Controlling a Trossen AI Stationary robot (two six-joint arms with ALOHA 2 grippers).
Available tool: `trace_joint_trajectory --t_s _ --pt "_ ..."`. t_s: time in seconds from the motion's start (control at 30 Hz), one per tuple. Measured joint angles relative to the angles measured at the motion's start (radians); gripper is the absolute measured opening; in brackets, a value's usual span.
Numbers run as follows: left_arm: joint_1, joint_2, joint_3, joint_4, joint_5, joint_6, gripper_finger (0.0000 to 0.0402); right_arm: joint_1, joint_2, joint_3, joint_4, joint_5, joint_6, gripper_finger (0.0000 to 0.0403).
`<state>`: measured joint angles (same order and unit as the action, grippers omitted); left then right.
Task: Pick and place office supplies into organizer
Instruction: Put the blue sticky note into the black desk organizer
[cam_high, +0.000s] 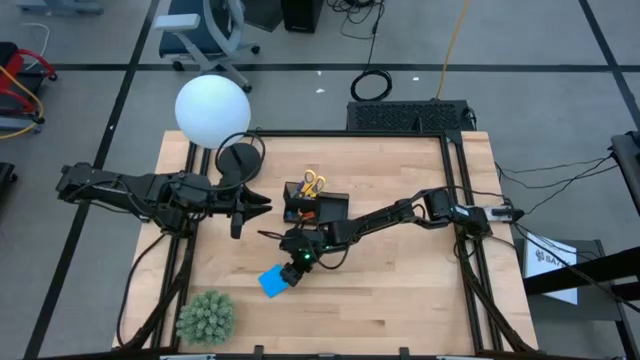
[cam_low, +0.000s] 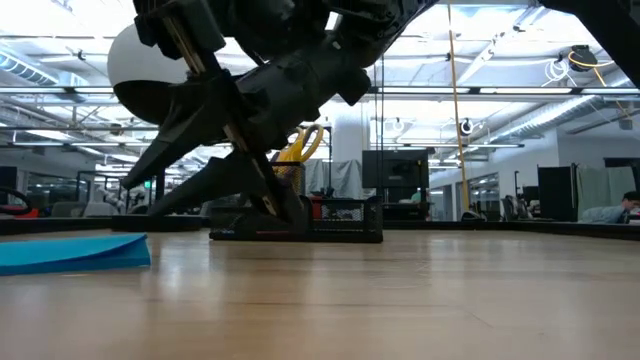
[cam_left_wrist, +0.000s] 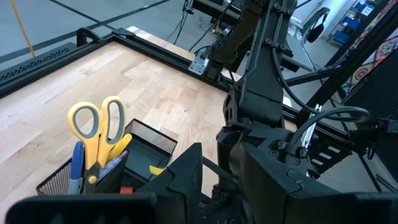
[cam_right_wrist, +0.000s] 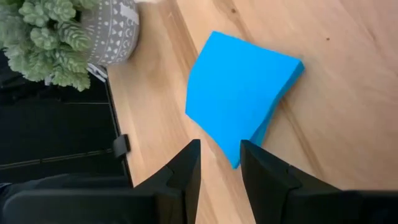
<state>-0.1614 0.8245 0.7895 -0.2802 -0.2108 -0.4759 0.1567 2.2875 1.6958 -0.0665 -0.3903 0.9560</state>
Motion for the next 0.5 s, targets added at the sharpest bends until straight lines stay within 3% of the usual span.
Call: trace_joint_trajectory --t_s 0.5 --pt "0.000 0.000 0.000 0.000 0.000 0.000 0.0115 0.000 0.000 0.000 -0.043 0.001 -0.018 0.0102"
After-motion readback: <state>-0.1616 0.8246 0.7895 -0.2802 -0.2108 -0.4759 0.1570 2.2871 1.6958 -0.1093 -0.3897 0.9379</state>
